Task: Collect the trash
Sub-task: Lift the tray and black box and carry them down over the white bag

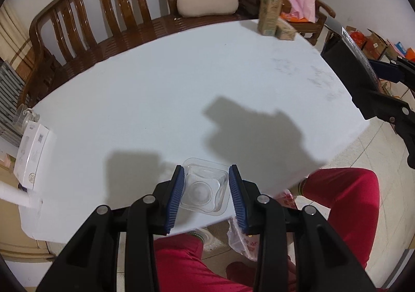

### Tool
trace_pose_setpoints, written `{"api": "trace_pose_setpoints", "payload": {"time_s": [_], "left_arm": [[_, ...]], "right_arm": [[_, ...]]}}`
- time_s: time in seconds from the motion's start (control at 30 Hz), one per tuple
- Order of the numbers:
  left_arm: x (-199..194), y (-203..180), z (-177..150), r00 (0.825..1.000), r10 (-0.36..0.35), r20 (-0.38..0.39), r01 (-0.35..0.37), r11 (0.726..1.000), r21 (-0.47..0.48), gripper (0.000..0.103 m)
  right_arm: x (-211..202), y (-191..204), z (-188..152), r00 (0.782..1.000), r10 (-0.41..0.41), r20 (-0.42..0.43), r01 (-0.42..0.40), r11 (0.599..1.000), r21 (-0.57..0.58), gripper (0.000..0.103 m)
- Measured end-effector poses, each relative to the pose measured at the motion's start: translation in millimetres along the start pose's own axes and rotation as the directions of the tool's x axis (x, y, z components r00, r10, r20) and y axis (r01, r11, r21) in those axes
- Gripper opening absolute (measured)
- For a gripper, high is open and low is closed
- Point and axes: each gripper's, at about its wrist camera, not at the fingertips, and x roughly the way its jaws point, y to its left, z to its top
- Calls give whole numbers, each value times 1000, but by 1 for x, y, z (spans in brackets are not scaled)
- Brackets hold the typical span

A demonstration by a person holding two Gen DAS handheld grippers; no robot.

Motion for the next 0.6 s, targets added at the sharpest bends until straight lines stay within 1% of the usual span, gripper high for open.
{"api": "trace_pose_setpoints", "payload": {"time_s": [0.13,0.37,0.47,0.6], "left_arm": [[-20,-13,-19,1000,-5,26,4,1000,13,35],[-32,-32,-44,999,-28,44,26,999,34,35],[-34,-41,-55,998,-45,41,44,998,36,35],[-32,-52,-69,998,-61,32,59,997,42,35]], "right_arm": [[-28,9,-15,1000,-13,25,13,1000,-4,53],[-64,31,-43,997,-46,67,49,998,-35,53],[-71,35,-54,997,-39,72,40,999,-24,53],[-78,41,-67,996,-49,74,51,998,-24,53]]}}
